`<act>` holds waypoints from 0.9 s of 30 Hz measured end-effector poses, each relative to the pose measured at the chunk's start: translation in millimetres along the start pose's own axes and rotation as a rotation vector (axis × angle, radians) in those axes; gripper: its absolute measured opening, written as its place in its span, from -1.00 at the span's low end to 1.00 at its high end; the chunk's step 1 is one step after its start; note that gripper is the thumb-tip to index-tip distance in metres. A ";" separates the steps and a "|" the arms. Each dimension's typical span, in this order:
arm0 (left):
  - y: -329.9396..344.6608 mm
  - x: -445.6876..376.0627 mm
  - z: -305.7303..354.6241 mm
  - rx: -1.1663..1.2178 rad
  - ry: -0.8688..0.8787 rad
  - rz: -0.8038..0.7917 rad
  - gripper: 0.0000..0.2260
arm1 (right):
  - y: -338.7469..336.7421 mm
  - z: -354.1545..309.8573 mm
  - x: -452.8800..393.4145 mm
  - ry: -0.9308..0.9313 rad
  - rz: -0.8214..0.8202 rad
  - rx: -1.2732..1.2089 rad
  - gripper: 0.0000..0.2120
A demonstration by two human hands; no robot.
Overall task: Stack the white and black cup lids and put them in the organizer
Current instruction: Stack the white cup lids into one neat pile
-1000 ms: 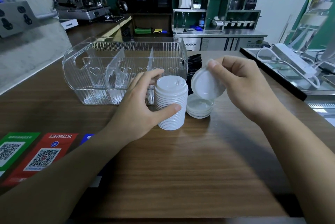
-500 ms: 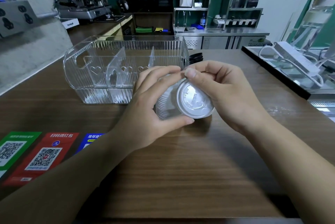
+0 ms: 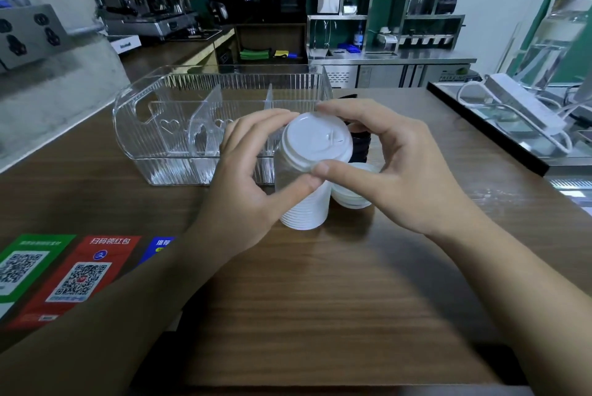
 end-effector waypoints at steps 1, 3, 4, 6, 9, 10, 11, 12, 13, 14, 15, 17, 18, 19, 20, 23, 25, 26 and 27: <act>1.3 -0.1 -2.6 0.006 -0.015 -0.016 -0.37 | 0.7 2.6 -0.2 0.003 0.004 0.010 -0.47; 4.8 -0.3 -10.5 0.032 -0.073 -0.060 -0.32 | 1.9 8.3 -0.6 0.015 0.014 0.029 -0.52; 6.4 -0.2 -14.6 0.046 -0.108 -0.078 -0.28 | 2.9 11.2 -0.5 0.030 0.016 0.039 -0.55; 8.8 0.8 -25.5 0.069 -0.179 -0.097 -0.22 | 5.8 17.1 0.5 0.069 0.019 0.060 -0.57; 17.2 4.5 -38.6 0.139 -0.267 -0.152 -0.19 | 10.3 22.6 1.8 0.126 0.038 0.076 -0.60; 21.4 6.0 -40.5 0.167 -0.282 -0.178 -0.20 | 12.1 22.9 2.2 0.140 0.038 0.079 -0.61; 25.1 7.0 -41.2 0.187 -0.291 -0.198 -0.21 | 14.0 22.4 2.5 0.147 0.034 0.089 -0.62; 27.5 7.7 -41.5 0.198 -0.294 -0.210 -0.22 | 15.8 21.1 2.8 0.144 0.028 0.107 -0.63; 29.1 8.0 -41.1 0.208 -0.297 -0.215 -0.22 | 17.3 19.9 3.0 0.137 0.023 0.130 -0.63; 29.8 8.3 -41.0 0.220 -0.303 -0.215 -0.21 | 18.2 19.3 3.0 0.130 0.018 0.148 -0.63; 30.4 8.5 -41.8 0.235 -0.313 -0.216 -0.19 | 18.4 19.3 2.6 0.127 0.015 0.157 -0.64; 31.4 9.3 -43.6 0.258 -0.329 -0.225 -0.16 | 17.9 20.4 1.6 0.131 0.005 0.155 -0.64; 31.5 9.3 -44.7 0.266 -0.333 -0.229 -0.16 | 17.9 20.8 1.3 0.134 -0.003 0.155 -0.65; 31.6 9.1 -45.8 0.275 -0.339 -0.231 -0.15 | 18.3 21.3 1.3 0.137 -0.011 0.158 -0.65; 31.5 9.0 -46.7 0.287 -0.344 -0.234 -0.14 | 18.8 21.5 1.2 0.140 -0.020 0.156 -0.66; 30.5 8.9 -46.9 0.302 -0.344 -0.239 -0.14 | 19.4 24.4 0.8 0.175 -0.030 0.095 -0.67; 29.4 9.1 -45.6 0.300 -0.339 -0.219 -0.15 | 18.6 28.8 0.7 0.217 -0.017 0.035 -0.67; 29.0 9.4 -45.0 0.297 -0.336 -0.205 -0.16 | 18.3 30.9 0.8 0.236 -0.006 0.011 -0.67; 28.6 9.8 -44.2 0.294 -0.332 -0.193 -0.17 | 18.3 32.0 1.1 0.252 0.008 -0.004 -0.67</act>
Point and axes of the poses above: each hand's wrist, its own x-axis away from the middle knuckle, its own y-axis out of the palm, z = x × y, the point moved 8 cm from there along -x, towards the middle knuckle, and after that the axes turned 9 degrees about x, right-handed, at the moved point
